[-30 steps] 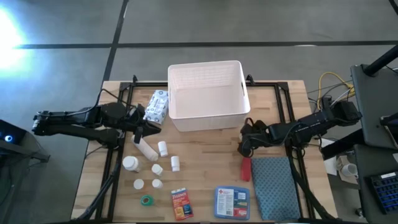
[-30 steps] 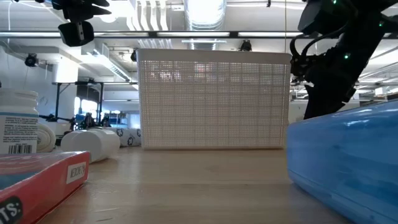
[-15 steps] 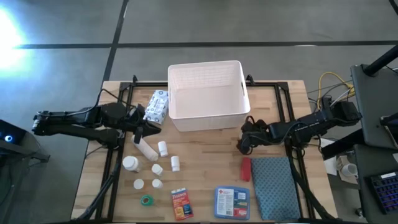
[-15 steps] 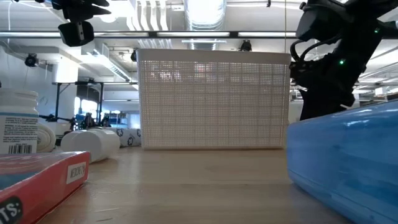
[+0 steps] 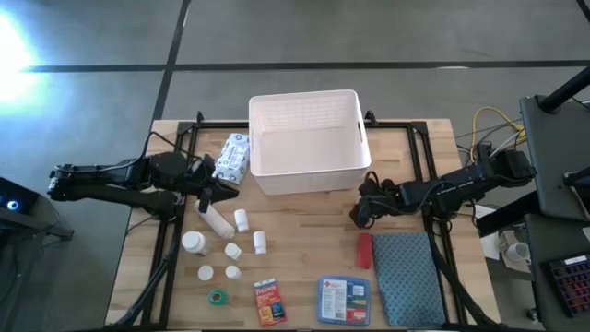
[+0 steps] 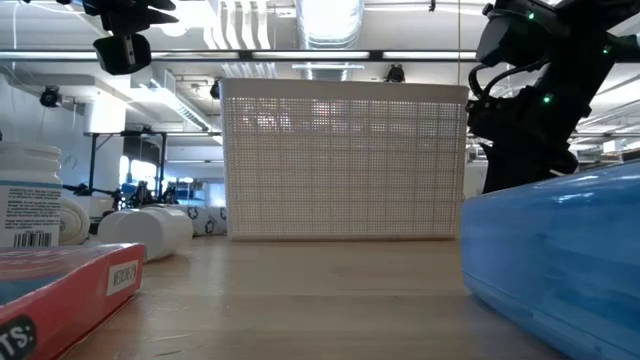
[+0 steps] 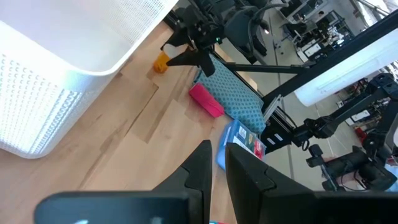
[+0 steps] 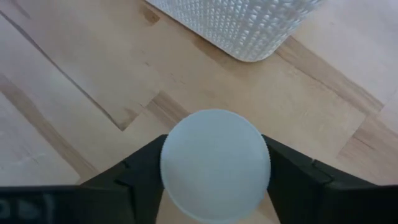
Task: Pick & place medical supplies in basket/bin
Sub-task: Put the top orange medicine bottle into the white bin
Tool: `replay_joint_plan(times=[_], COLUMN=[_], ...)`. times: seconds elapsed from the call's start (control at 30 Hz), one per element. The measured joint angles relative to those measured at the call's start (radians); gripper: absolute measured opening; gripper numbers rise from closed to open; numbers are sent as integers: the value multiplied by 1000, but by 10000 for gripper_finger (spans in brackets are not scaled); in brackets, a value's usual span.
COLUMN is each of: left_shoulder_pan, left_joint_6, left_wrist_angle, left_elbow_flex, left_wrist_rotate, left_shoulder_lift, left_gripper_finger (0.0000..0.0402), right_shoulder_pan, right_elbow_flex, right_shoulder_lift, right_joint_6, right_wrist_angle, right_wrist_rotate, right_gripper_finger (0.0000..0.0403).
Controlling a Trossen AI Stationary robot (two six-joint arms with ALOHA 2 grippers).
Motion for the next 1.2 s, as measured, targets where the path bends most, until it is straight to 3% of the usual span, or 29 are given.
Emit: replay_joint_plan(times=[0.17,0.43,0.97,1.2], left_shoulder_pan=[0,0,0,0], left_joint_6=[0,3,-14,-15], left_wrist_angle=[0,0,0,0], left_elbow_flex=[0,0,0,0], left_wrist_rotate=[0,1,8,68], left_shoulder_lift=[0,0,0,7], left_gripper_finger=[27,27,27,27], right_shoulder_pan=[0,0,22,13], right_elbow_flex=[15,73,459,705], right_shoulder_lift=[0,0,0,10], right_joint_6=[15,63,-38,-179], right_wrist_angle=[-6,-51,-115,-104], right_wrist_rotate=[-16,-30,-92,94], right_gripper_finger=[188,197,193,193])
